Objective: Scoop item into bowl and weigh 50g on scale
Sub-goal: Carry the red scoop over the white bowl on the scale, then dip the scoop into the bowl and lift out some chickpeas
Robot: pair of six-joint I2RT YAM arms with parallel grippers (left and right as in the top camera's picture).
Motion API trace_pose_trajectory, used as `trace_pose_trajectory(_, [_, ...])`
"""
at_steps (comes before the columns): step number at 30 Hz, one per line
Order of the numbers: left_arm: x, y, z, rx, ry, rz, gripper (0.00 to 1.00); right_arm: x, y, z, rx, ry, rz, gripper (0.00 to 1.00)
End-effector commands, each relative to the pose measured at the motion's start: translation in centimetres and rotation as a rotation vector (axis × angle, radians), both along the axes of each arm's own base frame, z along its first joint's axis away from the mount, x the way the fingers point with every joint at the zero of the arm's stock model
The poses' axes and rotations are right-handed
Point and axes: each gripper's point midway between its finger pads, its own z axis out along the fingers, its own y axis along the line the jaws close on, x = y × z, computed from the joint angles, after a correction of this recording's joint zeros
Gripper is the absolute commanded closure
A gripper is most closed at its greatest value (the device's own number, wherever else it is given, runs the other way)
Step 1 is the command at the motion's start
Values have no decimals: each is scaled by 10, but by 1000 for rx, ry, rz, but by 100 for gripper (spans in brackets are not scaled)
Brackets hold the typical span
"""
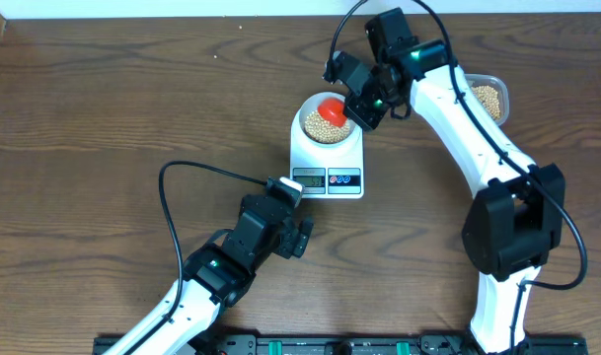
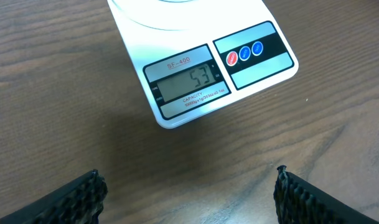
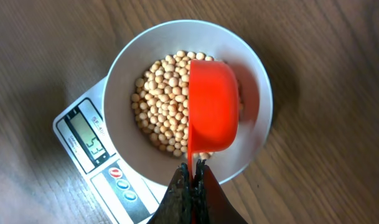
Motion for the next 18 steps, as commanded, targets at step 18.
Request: trace_pose_trajectory(18, [6,0,11,5,-37,2,12,3,4,-14,-5,-4,18,99])
